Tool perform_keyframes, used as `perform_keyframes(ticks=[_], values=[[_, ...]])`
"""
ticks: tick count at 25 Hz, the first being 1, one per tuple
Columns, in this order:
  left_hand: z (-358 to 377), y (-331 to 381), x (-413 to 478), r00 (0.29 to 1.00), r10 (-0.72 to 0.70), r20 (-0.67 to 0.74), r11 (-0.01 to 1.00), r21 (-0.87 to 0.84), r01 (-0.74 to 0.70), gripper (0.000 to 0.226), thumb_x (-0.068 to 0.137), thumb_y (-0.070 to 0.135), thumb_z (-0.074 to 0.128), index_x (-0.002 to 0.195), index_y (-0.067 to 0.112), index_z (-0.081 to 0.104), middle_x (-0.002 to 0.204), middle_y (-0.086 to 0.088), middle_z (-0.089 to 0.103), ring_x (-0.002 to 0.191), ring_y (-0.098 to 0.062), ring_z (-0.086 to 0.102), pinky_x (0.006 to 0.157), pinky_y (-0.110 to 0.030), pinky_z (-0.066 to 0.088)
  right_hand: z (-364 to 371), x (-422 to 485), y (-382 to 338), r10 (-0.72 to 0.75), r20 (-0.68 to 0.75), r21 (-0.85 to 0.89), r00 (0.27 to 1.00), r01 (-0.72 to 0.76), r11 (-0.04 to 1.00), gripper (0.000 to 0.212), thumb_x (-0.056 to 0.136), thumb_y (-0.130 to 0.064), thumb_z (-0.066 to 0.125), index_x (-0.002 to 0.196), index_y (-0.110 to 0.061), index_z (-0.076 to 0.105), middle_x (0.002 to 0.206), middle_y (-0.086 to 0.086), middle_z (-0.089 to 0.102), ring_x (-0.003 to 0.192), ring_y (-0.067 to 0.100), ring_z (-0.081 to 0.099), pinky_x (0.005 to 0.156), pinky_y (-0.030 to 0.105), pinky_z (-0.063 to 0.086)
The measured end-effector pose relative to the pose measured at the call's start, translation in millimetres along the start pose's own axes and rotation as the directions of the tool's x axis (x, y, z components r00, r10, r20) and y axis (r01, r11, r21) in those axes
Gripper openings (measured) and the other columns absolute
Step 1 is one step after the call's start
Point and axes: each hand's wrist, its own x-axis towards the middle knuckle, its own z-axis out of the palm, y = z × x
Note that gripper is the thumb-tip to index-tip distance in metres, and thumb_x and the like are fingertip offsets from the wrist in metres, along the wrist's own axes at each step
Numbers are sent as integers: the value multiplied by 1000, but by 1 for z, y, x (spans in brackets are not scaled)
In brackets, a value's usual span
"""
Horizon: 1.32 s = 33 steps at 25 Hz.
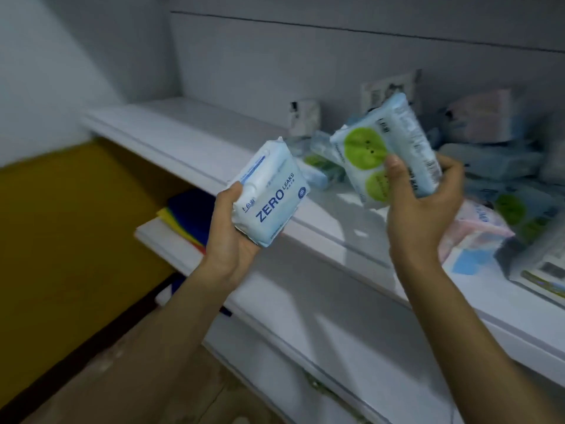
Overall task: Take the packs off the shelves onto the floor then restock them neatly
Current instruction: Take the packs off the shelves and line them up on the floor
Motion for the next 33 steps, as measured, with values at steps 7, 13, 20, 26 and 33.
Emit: perform_keyframes(ticks=[7,13,20,26,33], values=[[-50,0,-103,916,352,-193,875,416,-249,68,87,46,51,147,21,33,145,-5,45,129,-19,49,104,-37,44,47,-144,-34,261,483,108,836,-353,929,28,81,-11,75,87,-16,48,82,-4,58,62,-5,56,56,12,45],[-129,37,-144,845,366,-389,873,458,-167,41,91,32,58,128,19,47,113,11,61,91,7,65,65,-16,54,89,-218,-37,309,735,34,604,-488,872,43,85,-9,70,122,-20,51,114,-2,63,96,7,65,65,18,54],[-286,111,-173,947,141,-290,943,331,-39,85,63,48,84,135,25,44,127,-5,63,115,-29,61,86,-44,54,207,-317,-48,319,921,-112,225,-631,768,32,89,-42,58,115,-23,59,107,-6,69,98,7,66,76,26,56],[-395,115,-185,938,-62,-342,883,420,212,78,74,28,81,137,31,35,118,7,67,106,-14,67,80,-32,57,263,-388,-26,406,913,-358,-31,-537,764,63,67,-28,85,118,-30,49,103,-16,68,90,-2,67,66,18,55],[-454,23,-162,714,-137,-686,847,292,444,60,76,21,76,129,17,48,121,3,62,98,-5,65,71,-19,55,284,-448,76,657,753,-551,24,-524,650,66,65,-28,85,119,-38,47,106,-22,63,98,-4,63,73,21,56]])
